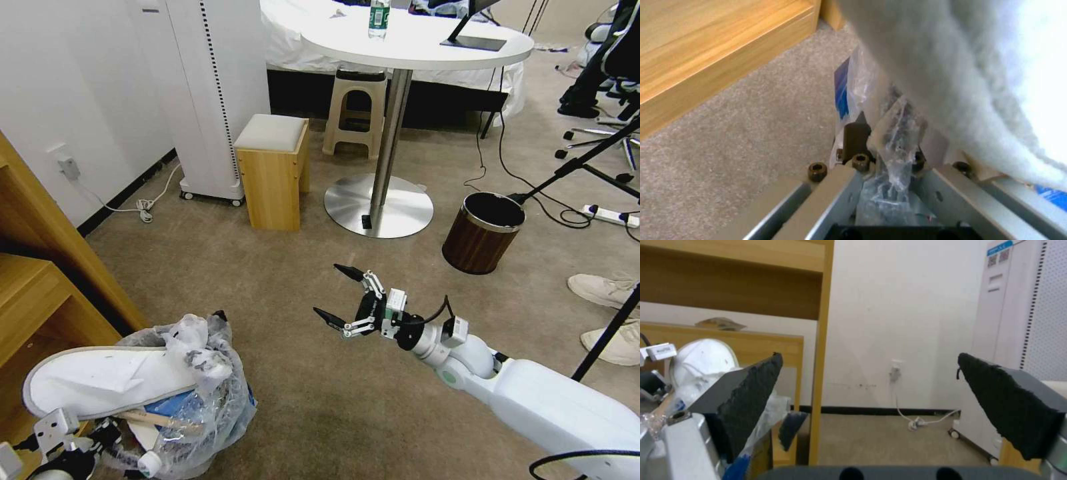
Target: Pick up the trash bin and place the garbage on the floor into it.
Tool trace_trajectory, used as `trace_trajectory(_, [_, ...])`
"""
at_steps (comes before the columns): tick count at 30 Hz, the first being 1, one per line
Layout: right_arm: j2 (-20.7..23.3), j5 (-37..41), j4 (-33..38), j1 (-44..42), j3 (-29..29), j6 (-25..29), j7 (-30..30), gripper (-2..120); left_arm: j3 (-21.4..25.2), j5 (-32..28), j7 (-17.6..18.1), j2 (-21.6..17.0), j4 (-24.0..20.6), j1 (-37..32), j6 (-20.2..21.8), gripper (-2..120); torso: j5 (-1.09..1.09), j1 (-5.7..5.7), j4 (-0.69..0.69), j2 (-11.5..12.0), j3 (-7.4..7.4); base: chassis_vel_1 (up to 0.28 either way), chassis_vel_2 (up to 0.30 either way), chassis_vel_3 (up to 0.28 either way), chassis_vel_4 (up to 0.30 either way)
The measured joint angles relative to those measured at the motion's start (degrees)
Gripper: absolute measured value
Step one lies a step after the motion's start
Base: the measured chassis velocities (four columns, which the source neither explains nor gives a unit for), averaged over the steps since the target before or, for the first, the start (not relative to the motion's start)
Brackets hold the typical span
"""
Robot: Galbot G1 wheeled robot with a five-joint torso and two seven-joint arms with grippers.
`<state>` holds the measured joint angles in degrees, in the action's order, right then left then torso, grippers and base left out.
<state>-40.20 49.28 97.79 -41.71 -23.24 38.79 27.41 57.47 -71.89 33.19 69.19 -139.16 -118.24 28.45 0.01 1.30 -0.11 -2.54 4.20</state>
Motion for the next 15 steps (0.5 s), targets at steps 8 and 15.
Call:
trace_trajectory(8, [0.8, -0.8, 0.2, -5.2, 4.2, 0.5, 1.1, 100, -0.5, -0.9, 0.1, -1.9, 3.4, 1.8, -0.1, 0, -0.01, 0.0, 0.0, 0.0, 0.0, 0.0, 0.0, 0.0, 0.0])
trace_trajectory(15, [1.7, -1.4, -0.5, -9.0, 7.1, 1.0, 1.7, 100, -1.8, -1.2, -0.6, -3.1, 6.9, 4.4, -1.0, 0, -0.01, 0.0, 0.0, 0.0, 0.0, 0.0, 0.0, 0.0, 0.0])
